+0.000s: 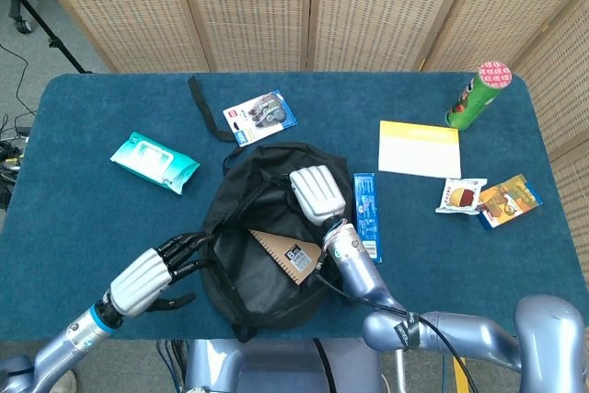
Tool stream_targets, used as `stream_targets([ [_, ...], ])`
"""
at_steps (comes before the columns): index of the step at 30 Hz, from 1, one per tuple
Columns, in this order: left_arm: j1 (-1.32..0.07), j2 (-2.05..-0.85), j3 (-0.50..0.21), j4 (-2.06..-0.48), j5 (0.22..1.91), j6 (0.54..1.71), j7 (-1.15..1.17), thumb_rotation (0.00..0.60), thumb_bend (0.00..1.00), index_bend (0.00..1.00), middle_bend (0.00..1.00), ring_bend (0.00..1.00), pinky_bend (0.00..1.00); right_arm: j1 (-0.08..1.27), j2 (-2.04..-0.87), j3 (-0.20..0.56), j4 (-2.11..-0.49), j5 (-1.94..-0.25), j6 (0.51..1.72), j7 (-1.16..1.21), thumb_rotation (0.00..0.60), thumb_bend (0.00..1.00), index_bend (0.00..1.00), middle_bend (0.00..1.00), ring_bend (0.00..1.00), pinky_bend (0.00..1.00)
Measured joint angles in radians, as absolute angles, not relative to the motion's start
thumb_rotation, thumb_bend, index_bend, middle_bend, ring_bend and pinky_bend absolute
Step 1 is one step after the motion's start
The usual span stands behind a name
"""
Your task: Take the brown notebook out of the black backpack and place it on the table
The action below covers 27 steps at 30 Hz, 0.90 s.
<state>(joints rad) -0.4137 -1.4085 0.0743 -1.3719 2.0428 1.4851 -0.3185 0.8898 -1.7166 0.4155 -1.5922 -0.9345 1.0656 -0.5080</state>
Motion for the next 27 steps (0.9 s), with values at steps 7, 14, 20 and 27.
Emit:
stream_targets([
  [7,-0.449,-1.465,0.078,-1.359,2.043,1.443,-0.293,0.6,0.23,0.29,0.04,0.09,0.2,0.892,-1.707,0.416,-1.616,-0.914,1.068,-0.49,0.6,0.83,0.68,0.66,0.54,0.59],
  [14,-0.502,-1.524,0.069,-1.348,1.999,1.327,-0.254,0.6,0.23,0.29,0.06,0.09,0.2,0.892,-1.688,0.425,-1.667,-0.873,1.07,-0.471,0.6,0.83,0.68,0.66,0.54,0.59],
  [20,-0.558,-1.599,0.047,-1.313,1.951,1.23,-0.217,0.6,0.23,0.29,0.06,0.09,0.2,0.895,-1.673,0.425,-1.693,-0.838,1.078,-0.477,0.6,0.83,0.68,0.66,0.54,0.59],
  [27,-0.609,-1.656,0.014,-1.267,1.906,1.178,-0.2,0.6,0.22,0.29,0.06,0.09,0.2,0.9,-1.649,0.428,-1.729,-0.78,1.058,-0.466,0.6,0.83,0.68,0.66,0.54,0.59],
])
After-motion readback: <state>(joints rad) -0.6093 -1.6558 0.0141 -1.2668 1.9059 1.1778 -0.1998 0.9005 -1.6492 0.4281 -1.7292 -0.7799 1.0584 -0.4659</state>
